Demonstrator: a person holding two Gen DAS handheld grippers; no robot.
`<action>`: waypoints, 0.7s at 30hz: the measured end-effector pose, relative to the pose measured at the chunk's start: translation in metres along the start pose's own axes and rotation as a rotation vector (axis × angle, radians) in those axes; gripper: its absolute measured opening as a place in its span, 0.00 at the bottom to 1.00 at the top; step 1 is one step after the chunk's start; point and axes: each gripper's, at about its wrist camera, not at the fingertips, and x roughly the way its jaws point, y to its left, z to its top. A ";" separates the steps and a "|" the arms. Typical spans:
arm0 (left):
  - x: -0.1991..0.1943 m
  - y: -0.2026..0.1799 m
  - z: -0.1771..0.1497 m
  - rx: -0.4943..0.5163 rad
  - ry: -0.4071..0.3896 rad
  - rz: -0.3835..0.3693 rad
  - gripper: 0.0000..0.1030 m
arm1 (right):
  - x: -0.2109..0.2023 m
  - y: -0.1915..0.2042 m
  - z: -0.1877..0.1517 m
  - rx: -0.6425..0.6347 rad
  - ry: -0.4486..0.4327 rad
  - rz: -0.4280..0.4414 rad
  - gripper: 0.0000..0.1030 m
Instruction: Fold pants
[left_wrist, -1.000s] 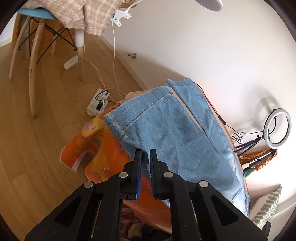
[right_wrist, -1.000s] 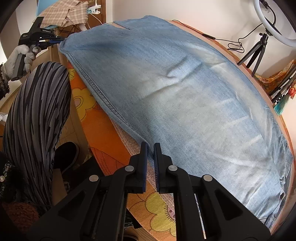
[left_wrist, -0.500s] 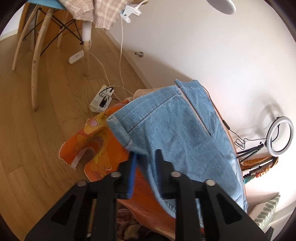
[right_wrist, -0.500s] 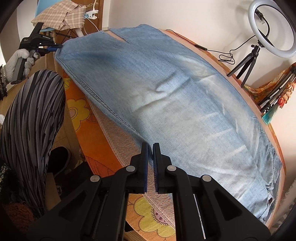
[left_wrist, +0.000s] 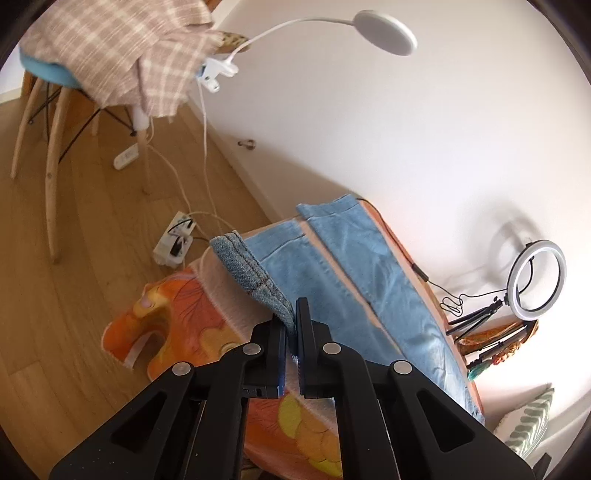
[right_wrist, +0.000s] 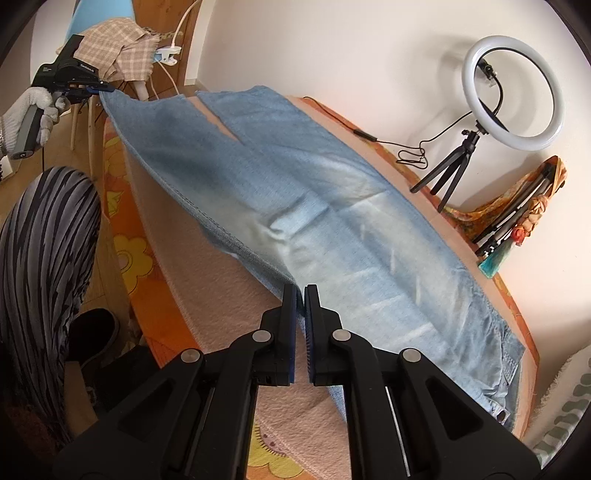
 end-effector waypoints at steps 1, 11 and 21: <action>0.001 -0.007 0.005 0.015 -0.005 -0.009 0.02 | -0.001 -0.005 0.005 -0.001 -0.008 -0.018 0.04; 0.034 -0.084 0.057 0.126 -0.054 -0.097 0.02 | -0.001 -0.077 0.053 0.080 -0.046 -0.036 0.01; 0.068 -0.109 0.054 0.218 -0.023 -0.079 0.01 | 0.029 -0.005 0.002 0.040 0.124 0.335 0.61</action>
